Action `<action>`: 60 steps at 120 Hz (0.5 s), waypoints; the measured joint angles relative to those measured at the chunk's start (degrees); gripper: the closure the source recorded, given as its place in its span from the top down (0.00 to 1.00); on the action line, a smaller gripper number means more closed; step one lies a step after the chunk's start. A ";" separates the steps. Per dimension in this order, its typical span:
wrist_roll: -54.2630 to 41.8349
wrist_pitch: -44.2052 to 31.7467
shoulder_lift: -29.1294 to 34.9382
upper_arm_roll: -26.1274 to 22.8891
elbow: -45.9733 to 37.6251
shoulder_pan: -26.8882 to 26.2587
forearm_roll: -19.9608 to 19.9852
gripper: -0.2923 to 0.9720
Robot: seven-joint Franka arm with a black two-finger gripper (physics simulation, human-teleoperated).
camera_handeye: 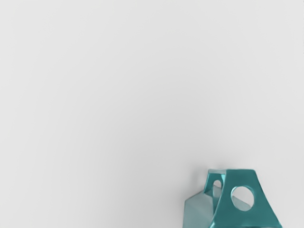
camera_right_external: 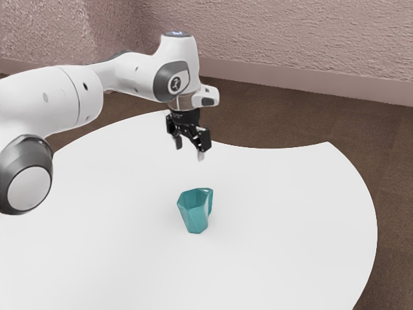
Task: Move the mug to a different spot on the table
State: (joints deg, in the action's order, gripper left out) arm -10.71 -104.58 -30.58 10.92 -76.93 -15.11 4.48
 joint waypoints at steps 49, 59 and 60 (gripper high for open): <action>-4.23 -2.04 -4.53 -1.83 0.08 -0.87 1.66 0.76; -4.80 -2.50 -5.59 -1.91 0.59 -0.96 2.13 0.76; -4.85 -2.54 -5.70 -1.91 0.65 -0.96 2.15 0.76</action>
State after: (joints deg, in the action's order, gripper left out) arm -15.56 -107.12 -36.28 9.01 -76.28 -16.07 6.63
